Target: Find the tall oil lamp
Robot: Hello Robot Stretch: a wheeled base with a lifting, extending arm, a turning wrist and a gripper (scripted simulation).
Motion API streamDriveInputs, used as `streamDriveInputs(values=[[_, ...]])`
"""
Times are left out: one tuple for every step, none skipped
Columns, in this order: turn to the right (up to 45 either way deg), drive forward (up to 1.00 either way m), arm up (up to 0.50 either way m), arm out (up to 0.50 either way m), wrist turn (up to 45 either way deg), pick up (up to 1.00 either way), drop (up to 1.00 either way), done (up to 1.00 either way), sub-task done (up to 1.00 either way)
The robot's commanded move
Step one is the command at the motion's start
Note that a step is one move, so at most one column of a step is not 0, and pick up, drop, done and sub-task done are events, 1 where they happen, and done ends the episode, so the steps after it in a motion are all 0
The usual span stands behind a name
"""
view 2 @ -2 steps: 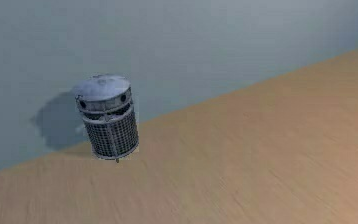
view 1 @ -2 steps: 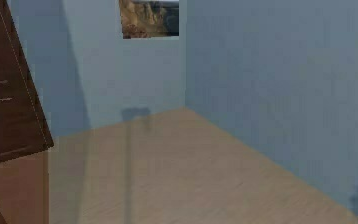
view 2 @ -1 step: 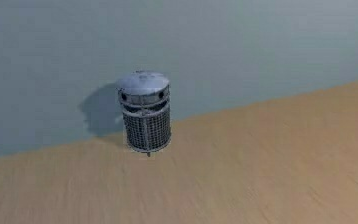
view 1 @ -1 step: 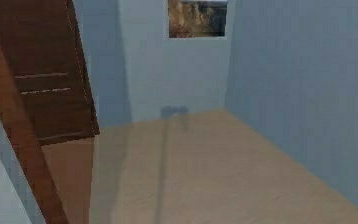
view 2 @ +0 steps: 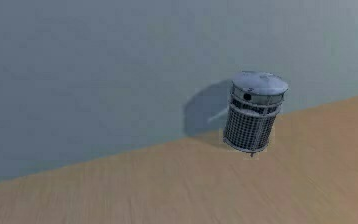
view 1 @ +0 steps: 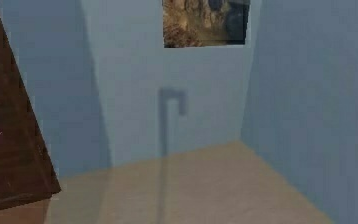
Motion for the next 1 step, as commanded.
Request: streamDriveInputs(values=[[0.0,0.15,0.00,0.00,0.0,0.00,0.00,0.00,0.00]])
